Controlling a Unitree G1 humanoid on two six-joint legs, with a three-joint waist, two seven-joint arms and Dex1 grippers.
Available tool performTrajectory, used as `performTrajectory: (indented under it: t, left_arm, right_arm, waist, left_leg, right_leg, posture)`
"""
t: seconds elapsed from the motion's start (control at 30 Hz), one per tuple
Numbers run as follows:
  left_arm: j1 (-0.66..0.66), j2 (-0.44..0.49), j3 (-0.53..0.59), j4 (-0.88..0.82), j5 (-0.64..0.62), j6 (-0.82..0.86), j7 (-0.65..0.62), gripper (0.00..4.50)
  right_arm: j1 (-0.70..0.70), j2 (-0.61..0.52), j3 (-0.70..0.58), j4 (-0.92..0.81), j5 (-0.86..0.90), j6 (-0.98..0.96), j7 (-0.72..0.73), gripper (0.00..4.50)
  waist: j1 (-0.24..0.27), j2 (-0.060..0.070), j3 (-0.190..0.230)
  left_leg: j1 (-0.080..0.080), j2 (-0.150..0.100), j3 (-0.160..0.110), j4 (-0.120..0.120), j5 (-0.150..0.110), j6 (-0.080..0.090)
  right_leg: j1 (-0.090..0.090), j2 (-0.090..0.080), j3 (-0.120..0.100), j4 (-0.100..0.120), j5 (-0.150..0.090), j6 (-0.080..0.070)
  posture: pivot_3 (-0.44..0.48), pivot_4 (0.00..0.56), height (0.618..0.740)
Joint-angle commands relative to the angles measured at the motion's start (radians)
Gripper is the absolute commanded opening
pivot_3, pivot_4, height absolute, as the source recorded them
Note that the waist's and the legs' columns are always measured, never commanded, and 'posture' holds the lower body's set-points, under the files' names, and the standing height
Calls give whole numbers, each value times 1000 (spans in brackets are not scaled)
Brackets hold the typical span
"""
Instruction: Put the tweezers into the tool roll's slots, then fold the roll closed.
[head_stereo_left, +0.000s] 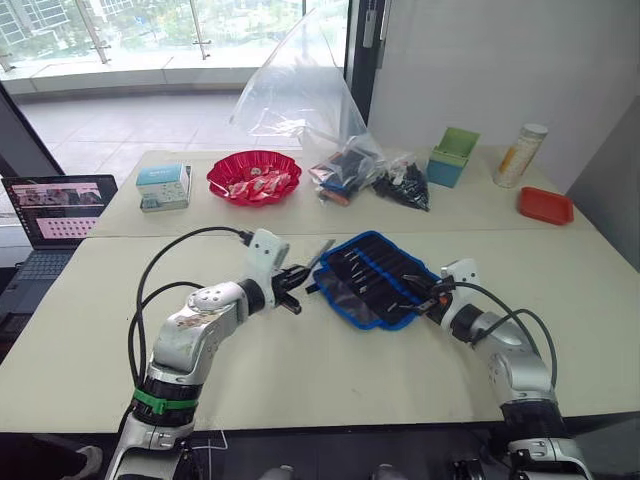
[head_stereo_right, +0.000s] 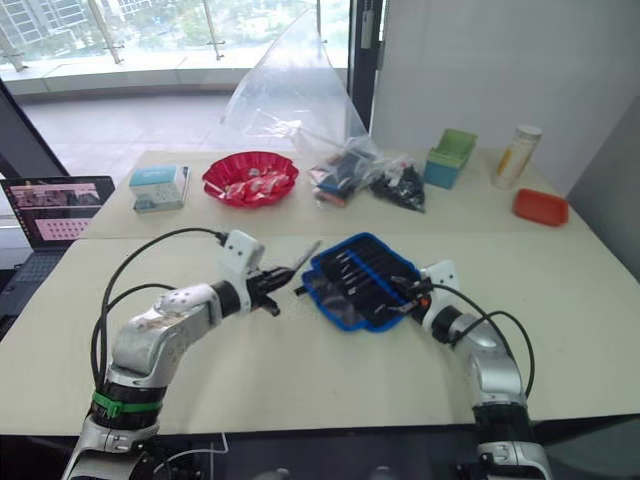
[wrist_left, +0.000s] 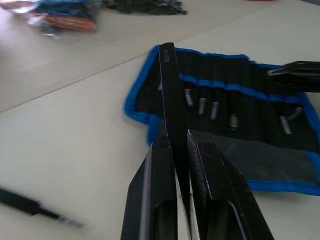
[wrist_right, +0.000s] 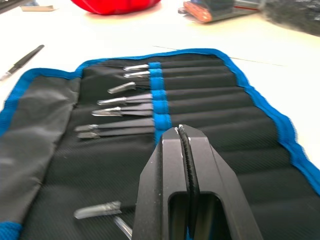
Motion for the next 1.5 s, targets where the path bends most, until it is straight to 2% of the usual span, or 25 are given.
performTrajectory:
  t: [0.03,0.23,0.57,1.07,1.5]
  left_arm:
    - [-58,4,-48,-16,-5,31,-31,32]
    - [-123,1,-134,30,6,85,-59,32]
    - [-229,-76,-259,211,73,123,-54,32]
    - [-289,-143,-285,373,169,41,-47,32]
    - [-342,-260,-311,548,256,-129,-66,32]
  right_arm:
    - [9,-10,4,-4,-15,-18,-7,0]
    - [25,-6,11,3,-22,-15,-12,0]
    - [38,18,25,-10,-23,-6,-29,0]
    - [45,21,25,-21,-21,-10,-42,0]
    - [34,14,24,-7,-34,-8,-69,0]
  waist:
    - [-3,0,0]
    - [-3,0,0]
    - [-4,0,0]
    - [-3,0,0]
    - [1,0,0]
  left_leg:
    - [0,0,0,0,0,0]
    - [1,0,0,0,0,0]
    - [1,0,0,1,0,0]
    - [1,0,0,2,0,0]
    - [0,-1,0,3,0,0]
  right_leg:
    - [0,0,0,0,0,0]
    - [0,0,0,0,0,0]
    - [1,0,0,1,0,0]
    - [1,0,0,1,0,0]
    - [1,0,0,2,0,0]
  posture:
    - [0,150,740]
    - [0,150,740]
    - [0,150,740]
    - [0,150,740]
    - [0,150,740]
